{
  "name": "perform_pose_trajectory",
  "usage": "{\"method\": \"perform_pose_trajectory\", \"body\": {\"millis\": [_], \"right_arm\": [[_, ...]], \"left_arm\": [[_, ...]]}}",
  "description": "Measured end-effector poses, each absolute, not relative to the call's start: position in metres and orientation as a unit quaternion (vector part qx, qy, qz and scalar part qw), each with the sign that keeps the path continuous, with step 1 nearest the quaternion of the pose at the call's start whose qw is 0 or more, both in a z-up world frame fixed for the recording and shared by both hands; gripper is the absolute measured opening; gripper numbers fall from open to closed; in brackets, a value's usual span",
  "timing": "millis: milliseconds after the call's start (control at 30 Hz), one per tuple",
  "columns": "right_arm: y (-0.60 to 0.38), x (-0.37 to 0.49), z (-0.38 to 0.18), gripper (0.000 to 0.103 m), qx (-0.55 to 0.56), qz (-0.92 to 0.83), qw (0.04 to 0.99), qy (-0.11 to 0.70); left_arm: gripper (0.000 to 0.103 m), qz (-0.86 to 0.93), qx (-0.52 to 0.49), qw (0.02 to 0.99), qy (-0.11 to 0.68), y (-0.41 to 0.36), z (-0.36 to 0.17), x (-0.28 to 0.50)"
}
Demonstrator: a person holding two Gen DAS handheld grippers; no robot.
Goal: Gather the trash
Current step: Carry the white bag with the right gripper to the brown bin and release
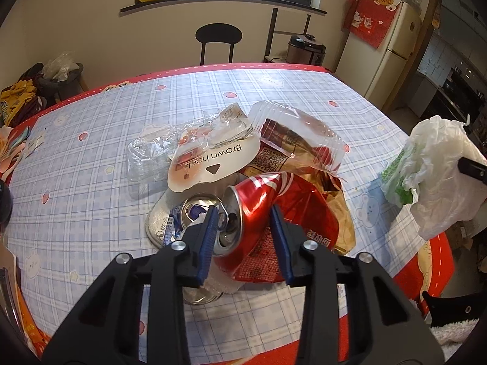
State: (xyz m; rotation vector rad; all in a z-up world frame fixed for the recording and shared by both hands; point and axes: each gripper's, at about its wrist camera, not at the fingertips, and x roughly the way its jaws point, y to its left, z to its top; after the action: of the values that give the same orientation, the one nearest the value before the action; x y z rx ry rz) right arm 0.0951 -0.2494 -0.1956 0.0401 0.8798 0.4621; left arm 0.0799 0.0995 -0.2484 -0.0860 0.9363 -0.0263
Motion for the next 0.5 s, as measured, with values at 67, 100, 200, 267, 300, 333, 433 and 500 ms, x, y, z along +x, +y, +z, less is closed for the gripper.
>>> {"method": "perform_pose_trajectory", "body": {"millis": [67,100,200,267,300,333,433,500], "right_arm": [[-0.249,0.093,-0.193,0.005,0.018,0.218,0.881,0.420],[-0.249,0.092,-0.191,0.005,0.018,0.217,0.882,0.418],[-0.247,0.089,-0.186,0.005,0.016,0.216,0.885,0.413],[-0.244,0.088,-0.183,0.005,0.013,0.217,0.886,0.410],[-0.243,0.088,-0.183,0.005,0.011,0.217,0.886,0.409],[-0.241,0.088,-0.182,0.005,0.010,0.219,0.886,0.409],[-0.235,0.088,-0.181,0.005,0.004,0.224,0.885,0.408],[-0.230,0.087,-0.179,0.005,0.000,0.228,0.884,0.408]], "left_arm": [[0.033,-0.016,-0.039,0.895,0.444,0.100,-0.248,0.078],[0.032,-0.017,-0.041,0.896,0.442,0.101,-0.248,0.077],[0.031,-0.021,-0.056,0.898,0.436,0.109,-0.244,0.071],[0.030,-0.021,-0.067,0.900,0.431,0.115,-0.241,0.067],[0.030,-0.020,-0.071,0.901,0.428,0.118,-0.239,0.064],[0.029,-0.019,-0.076,0.902,0.424,0.122,-0.236,0.061],[0.029,-0.015,-0.089,0.907,0.412,0.132,-0.228,0.051],[0.029,-0.011,-0.099,0.910,0.403,0.138,-0.223,0.044]]}}
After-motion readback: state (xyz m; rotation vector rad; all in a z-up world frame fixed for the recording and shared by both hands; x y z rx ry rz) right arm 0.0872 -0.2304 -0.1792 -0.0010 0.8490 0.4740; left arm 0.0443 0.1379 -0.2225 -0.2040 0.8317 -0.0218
